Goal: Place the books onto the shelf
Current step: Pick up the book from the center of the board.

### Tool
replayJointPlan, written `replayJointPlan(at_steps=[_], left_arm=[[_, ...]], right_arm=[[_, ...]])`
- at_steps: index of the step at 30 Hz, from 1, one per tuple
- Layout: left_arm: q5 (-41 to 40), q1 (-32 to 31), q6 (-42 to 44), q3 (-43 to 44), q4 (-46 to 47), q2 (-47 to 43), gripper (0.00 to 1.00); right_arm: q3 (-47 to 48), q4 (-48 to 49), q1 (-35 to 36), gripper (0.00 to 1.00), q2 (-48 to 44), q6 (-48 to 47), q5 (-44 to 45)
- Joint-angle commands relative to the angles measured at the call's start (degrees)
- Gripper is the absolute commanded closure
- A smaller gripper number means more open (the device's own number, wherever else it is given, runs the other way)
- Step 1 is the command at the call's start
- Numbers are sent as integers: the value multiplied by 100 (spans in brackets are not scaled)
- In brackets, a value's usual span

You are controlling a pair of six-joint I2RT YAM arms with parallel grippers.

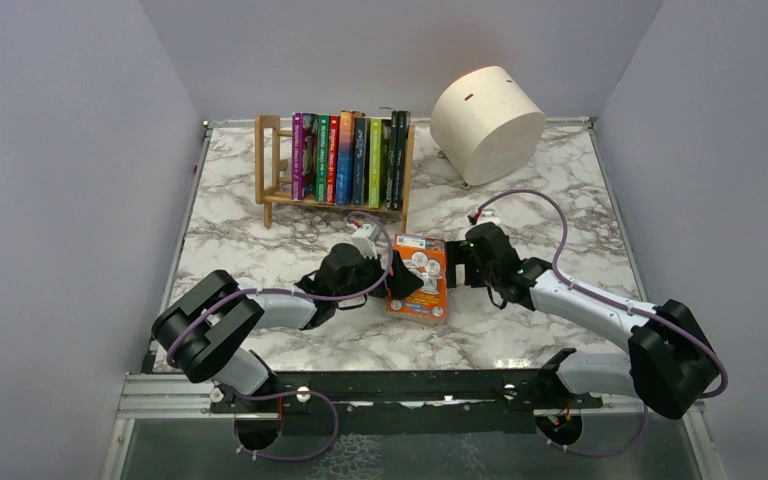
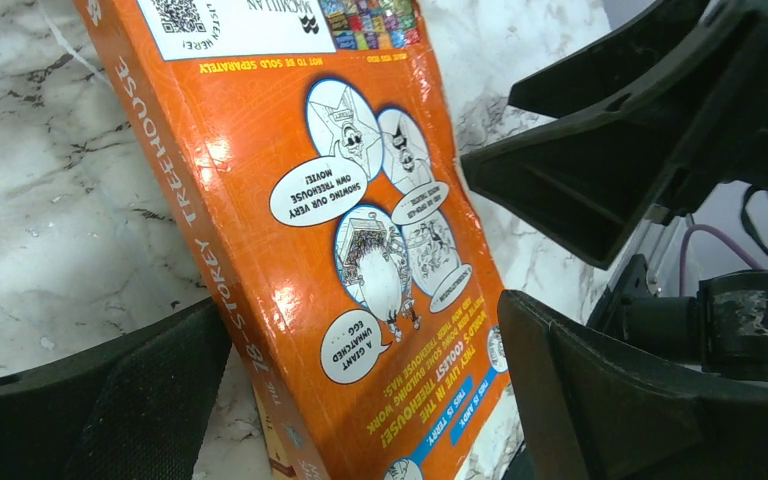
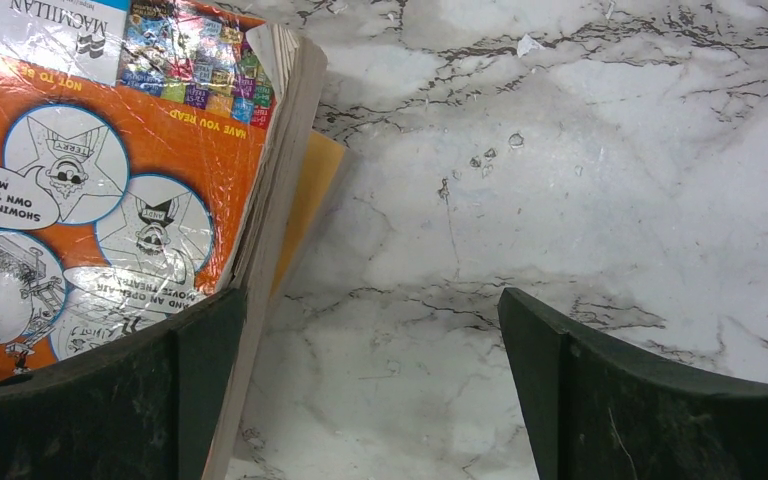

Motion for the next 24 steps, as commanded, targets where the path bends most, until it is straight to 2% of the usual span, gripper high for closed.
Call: replayJointPlan(at_steps=[1,12,20,24], left_arm=[[309,-27,-129,34,419,-313,2],[374,-95,-200,103,477,-329,4],[462,-180,-265,262,608,-187,16],[454,-206,-288,299,628,-172,18]], right_arm=[[-56,524,21,3,89,-9,-415],[-59,673,123,3,4,-13,-414],[-55,788,170,4,-73,-10,-429],[-73,850,205,4,-116,-12,-423]])
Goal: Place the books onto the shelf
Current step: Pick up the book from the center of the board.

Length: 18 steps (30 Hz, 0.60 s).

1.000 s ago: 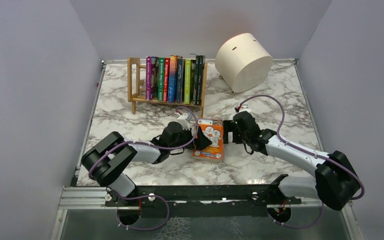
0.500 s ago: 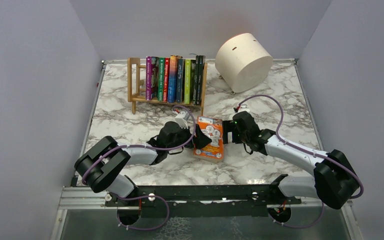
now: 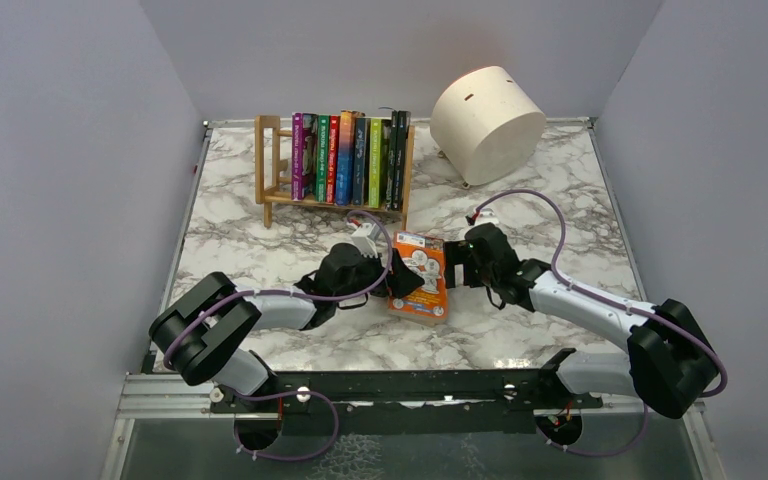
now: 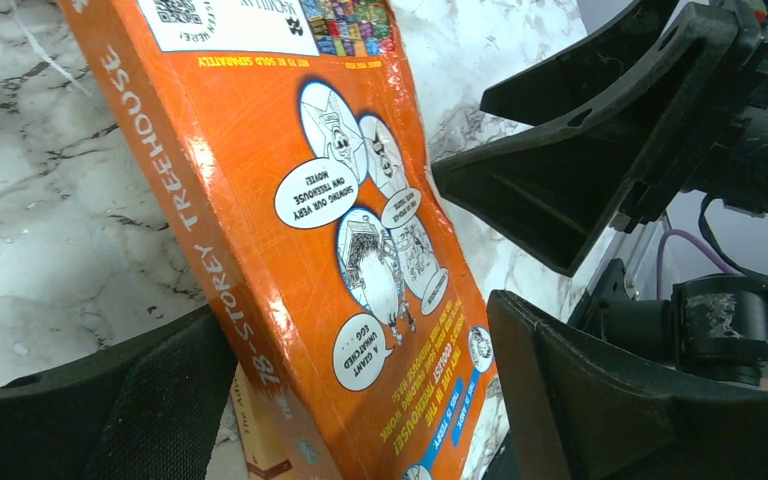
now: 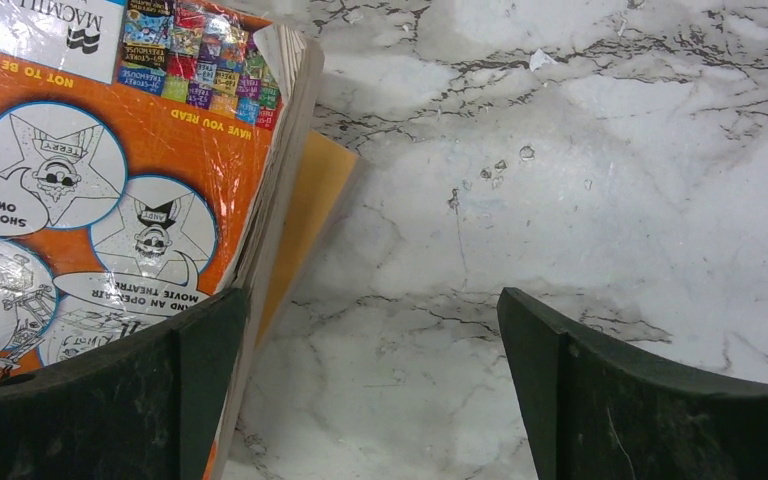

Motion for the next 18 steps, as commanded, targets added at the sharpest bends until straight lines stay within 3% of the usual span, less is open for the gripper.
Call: replayJointPlan(at_steps=[1,13,18], left_arm=[[456,-180,-144,296,618,-38,19],[369,-213,-155,341,664,126,29],[333,-216,-129,329,667,187,43]], right_arm=[[-30,677,184,4,-148,100,-406],[-115,719,252,4,-357,92,-363],[-136,692,261,4,-345,104,-354]])
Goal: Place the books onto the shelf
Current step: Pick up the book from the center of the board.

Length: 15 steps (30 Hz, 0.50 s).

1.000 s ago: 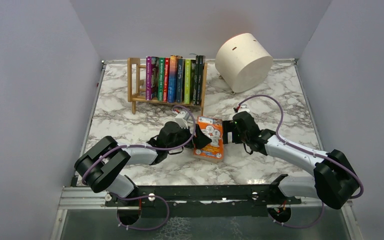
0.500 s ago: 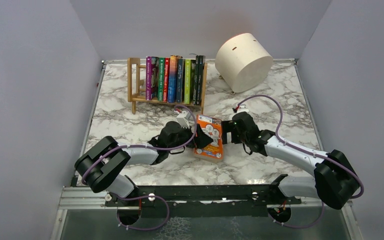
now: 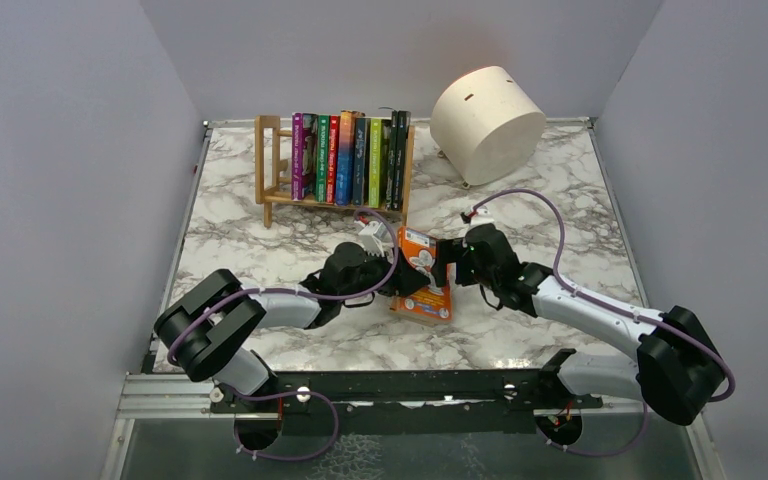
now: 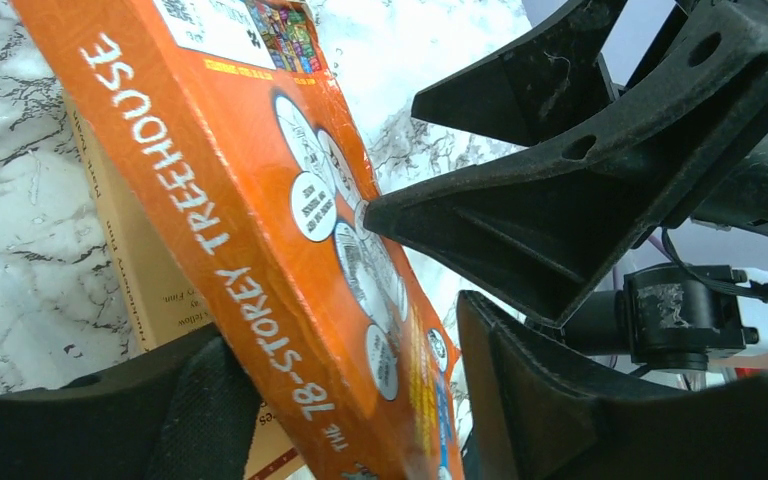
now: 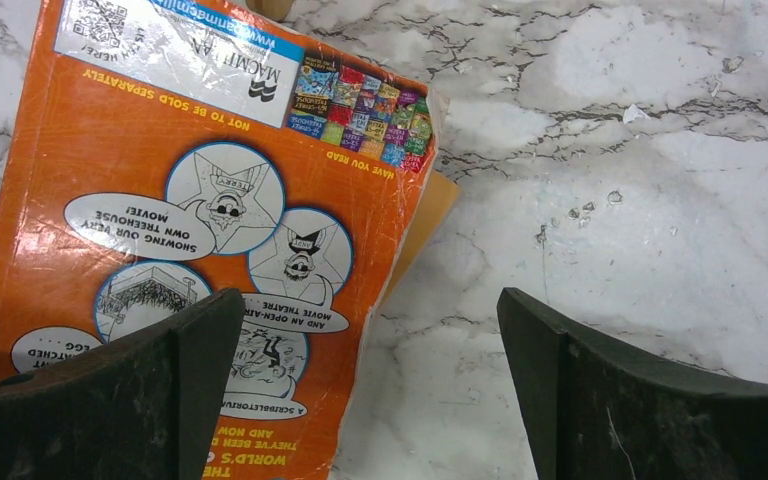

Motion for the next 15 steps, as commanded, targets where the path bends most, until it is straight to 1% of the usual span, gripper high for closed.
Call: replayJointPlan(at_steps=[1,8,9,11,15], left_arm=[[124,-42,0,143,355,59,47],[79,-41,18,132,359,90,80],[71,-45,18,125,358,90,89],[62,-45,20,110,353,79,100],[70,-44,18,44,360,-46,100]], right_arm=[[-93,171,35,4,-68,72,-83],[-109,161,46,4,-47,85,-71],[-108,145,51,4,-58,85,-53],[-106,114,50,4,-98,86,-21],[-50,-108,55,4,-231,161,158]])
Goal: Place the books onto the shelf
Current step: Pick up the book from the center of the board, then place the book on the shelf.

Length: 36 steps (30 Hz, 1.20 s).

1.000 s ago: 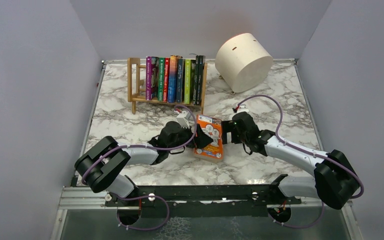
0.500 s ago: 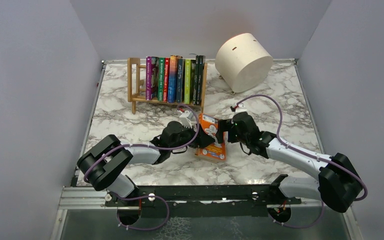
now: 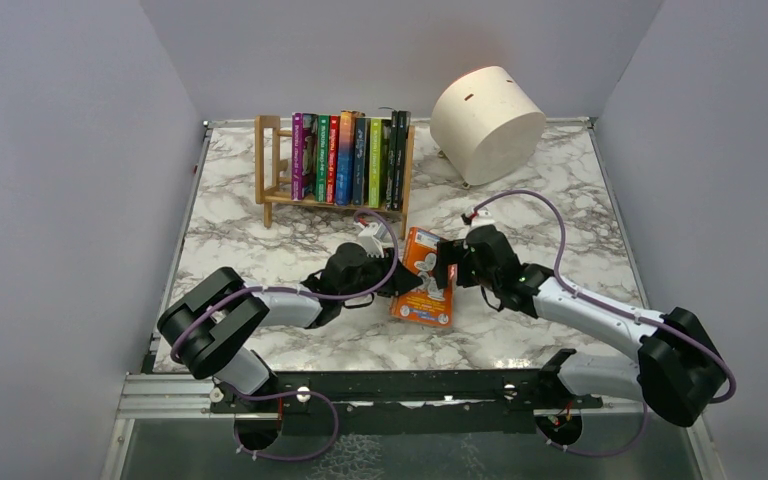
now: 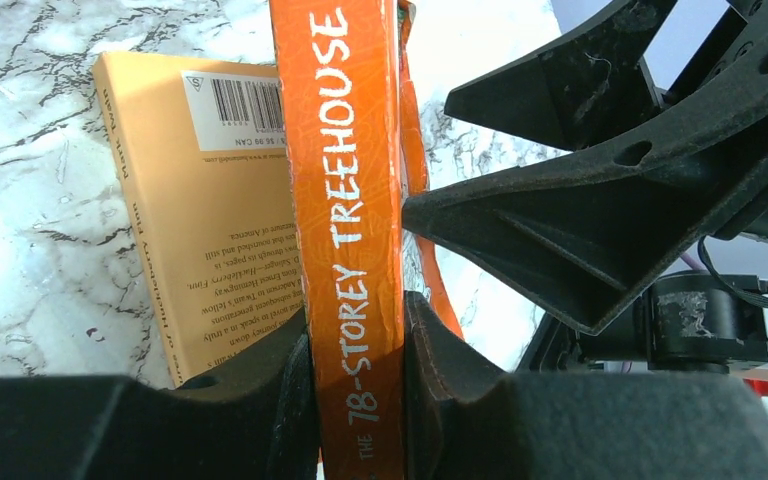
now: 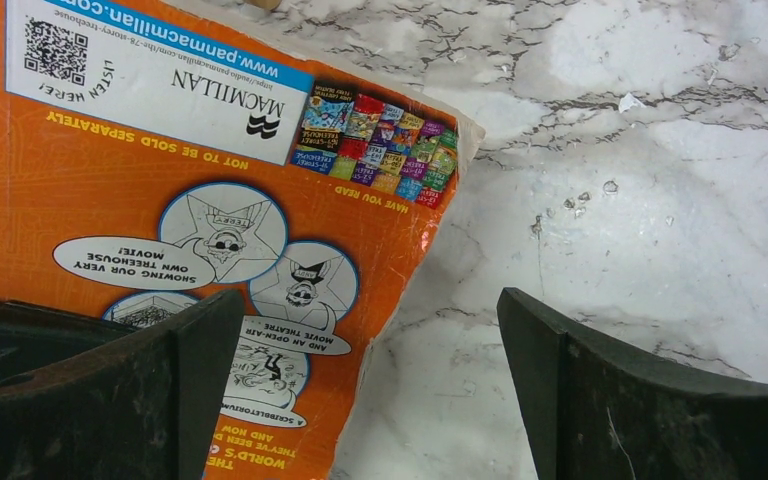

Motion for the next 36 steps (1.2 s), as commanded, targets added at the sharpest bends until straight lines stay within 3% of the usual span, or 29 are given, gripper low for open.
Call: replayJointPlan(at_steps=[1,7,12,20,29,33,36], left_arm=[[181,-57,53,20,475,-243,100],[-22,-66,153,-199,303,-1166,100],[-643,-59,885,242,-1031,-2138,100],[-2860,-53,3059,1603,-2781,-3475,100],[-4600,105,5830,2345,-2115,-3640,100],[-4647,750,6374,2540,-1860,-3495,100],[-4083,1596,6088,2669,-1899,-3351,100]], right_arm=[[24,-194,40,4,-269,172,252],[84,-793,34,3,-841,636,914],[-11,-909,33,3,-1219,663,1002],[5,-1159,34,2,-1470,619,816],[-5,-1081,33,2,-1702,379,627],[40,-1001,29,2,-1595,262,538],[147,-975,33,2,-1417,160,476]])
